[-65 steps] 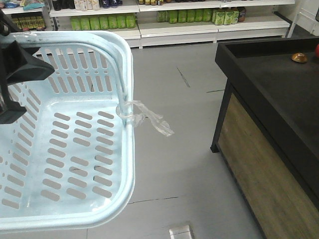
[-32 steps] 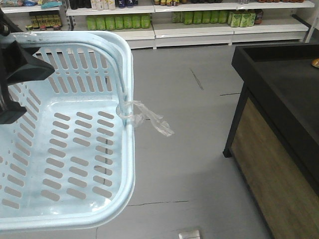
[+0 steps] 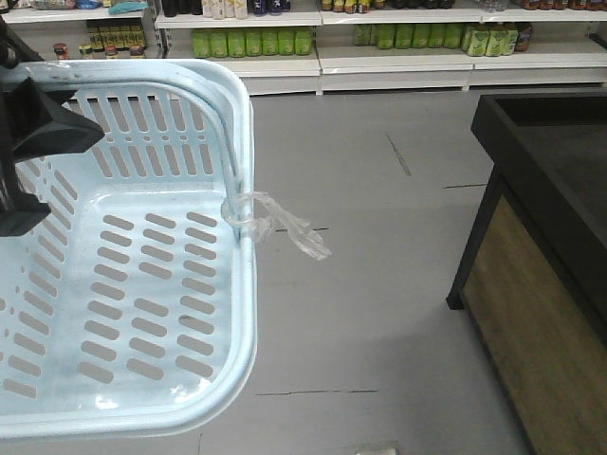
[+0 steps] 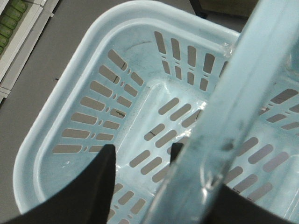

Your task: Pick three apples into basket with both arms

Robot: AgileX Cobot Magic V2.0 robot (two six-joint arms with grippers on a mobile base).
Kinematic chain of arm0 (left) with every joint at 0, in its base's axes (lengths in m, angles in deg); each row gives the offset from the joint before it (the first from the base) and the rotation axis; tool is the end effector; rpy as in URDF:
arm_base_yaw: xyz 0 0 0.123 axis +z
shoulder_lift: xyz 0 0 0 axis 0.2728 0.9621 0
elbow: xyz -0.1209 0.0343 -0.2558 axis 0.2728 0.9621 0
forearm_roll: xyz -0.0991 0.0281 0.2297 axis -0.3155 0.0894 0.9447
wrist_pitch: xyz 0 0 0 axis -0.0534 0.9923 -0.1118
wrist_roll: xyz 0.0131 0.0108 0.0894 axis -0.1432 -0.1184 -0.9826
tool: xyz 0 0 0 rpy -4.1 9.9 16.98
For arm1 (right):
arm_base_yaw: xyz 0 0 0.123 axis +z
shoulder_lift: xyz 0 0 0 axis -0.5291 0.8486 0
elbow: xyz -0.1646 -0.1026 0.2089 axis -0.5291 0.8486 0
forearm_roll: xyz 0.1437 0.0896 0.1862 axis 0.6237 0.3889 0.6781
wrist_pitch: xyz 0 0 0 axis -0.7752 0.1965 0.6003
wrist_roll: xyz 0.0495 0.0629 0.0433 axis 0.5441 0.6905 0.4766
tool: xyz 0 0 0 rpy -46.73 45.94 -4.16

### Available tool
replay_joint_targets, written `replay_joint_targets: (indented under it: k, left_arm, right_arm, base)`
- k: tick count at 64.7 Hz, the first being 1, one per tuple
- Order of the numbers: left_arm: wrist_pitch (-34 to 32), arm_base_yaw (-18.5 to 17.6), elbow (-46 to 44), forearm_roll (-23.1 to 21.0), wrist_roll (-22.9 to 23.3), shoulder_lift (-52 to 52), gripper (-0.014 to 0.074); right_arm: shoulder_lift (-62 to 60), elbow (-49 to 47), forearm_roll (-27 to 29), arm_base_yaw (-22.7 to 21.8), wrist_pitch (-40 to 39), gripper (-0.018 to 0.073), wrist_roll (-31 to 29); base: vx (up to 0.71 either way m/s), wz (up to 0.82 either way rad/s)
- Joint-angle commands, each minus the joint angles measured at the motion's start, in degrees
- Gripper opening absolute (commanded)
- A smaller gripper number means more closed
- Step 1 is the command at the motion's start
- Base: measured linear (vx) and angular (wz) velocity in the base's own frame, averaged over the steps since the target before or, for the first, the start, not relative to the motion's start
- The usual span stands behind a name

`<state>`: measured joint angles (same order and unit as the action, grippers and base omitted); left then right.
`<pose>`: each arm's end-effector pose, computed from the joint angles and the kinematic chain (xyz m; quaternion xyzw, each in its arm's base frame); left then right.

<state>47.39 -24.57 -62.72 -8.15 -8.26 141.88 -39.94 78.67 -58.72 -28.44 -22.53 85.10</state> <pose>0.1727 -0.1235 0.4844 0.4706 0.7858 0.0420 0.3991 0.0563 0.0036 0.2059 -0.0040 0.6750 0.0417 0.7366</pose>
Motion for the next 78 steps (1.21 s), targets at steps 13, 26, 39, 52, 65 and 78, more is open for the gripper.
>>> replay_joint_targets:
  k: [13, 26, 39, 52, 65, 78]
  left_arm:
    - [-2.43, -0.28, -1.88, 0.70, 0.79, -1.46, -0.0006]
    - [-2.43, -0.28, -1.88, 0.70, 0.79, -1.46, -0.0006]
    - [-2.43, -0.28, -1.88, 0.70, 0.79, -1.46, -0.0006]
    - [-2.43, -0.28, -1.88, 0.70, 0.79, -1.46, -0.0006]
    - [-2.43, -0.28, -1.88, 0.70, 0.79, -1.46, -0.0006]
    - [-2.43, -0.28, -1.88, 0.70, 0.79, -1.46, -0.0006]
  right_arm:
    - [-0.61, 0.81, -0.53, -0.01, -4.14, -0.0009, -0.11]
    - [-0.61, 0.81, -0.53, -0.01, -4.14, -0.0009, -0.11]
    - [-0.61, 0.81, -0.53, -0.01, -4.14, -0.0009, -0.11]
    - [-0.61, 0.81, -0.53, -0.01, -4.14, -0.0009, -0.11]
    - [-0.61, 0.81, -0.53, -0.01, -4.14, -0.0009, -0.11]
    - [-0.61, 0.81, -0.53, -0.01, -4.14, -0.0009, -0.11]
  base:
    - [0.04, 0.09]
    - [0.05, 0.08]
    - [0.06, 0.05]
    - [0.07, 0.02]
    - [0.09, 0.01]
    - [0.10, 0.02]
